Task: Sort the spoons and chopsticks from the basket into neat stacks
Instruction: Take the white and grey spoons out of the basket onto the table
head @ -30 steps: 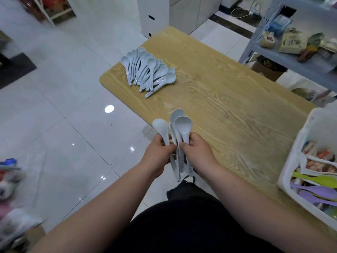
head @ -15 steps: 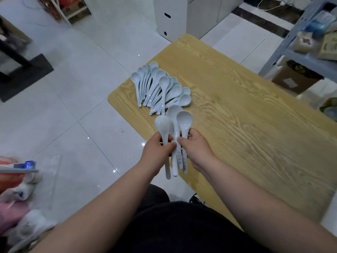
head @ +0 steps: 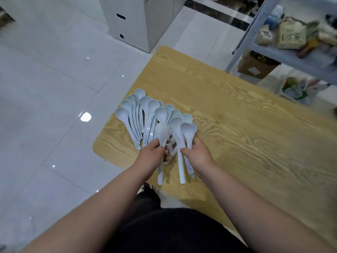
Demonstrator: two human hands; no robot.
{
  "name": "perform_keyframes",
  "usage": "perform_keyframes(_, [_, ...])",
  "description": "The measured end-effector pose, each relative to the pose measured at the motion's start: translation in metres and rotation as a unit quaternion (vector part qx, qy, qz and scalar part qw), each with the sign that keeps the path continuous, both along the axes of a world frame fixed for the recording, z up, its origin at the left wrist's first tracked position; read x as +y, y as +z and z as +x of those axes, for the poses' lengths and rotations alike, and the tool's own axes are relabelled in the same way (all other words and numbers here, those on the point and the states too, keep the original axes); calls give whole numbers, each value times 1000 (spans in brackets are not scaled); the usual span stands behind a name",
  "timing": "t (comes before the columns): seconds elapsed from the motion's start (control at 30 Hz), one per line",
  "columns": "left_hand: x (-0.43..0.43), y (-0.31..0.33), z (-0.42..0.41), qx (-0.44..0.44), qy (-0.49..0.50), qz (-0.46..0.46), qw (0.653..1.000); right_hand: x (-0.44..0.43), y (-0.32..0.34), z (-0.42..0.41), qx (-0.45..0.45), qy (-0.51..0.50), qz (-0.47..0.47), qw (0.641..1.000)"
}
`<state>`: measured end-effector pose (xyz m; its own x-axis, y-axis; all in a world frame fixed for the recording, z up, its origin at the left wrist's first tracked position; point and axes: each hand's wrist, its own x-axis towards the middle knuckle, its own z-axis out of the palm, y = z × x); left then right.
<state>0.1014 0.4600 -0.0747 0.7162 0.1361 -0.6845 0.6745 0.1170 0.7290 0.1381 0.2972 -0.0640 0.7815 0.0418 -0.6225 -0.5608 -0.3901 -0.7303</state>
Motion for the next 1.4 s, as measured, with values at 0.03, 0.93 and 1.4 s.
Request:
perform_keyframes(0.03, [14, -7, 10, 8, 3, -8, 1000, 6, -1, 5, -8, -20, -14, 1000])
perform_keyframes(0.93, [88, -52, 97, -112, -267, 328, 899, 65, -39, 47, -89, -76, -125, 985])
perform_keyframes(1.4, [77, -60, 81, -270, -413, 419, 762, 65, -60, 49, -67, -11, -243, 968])
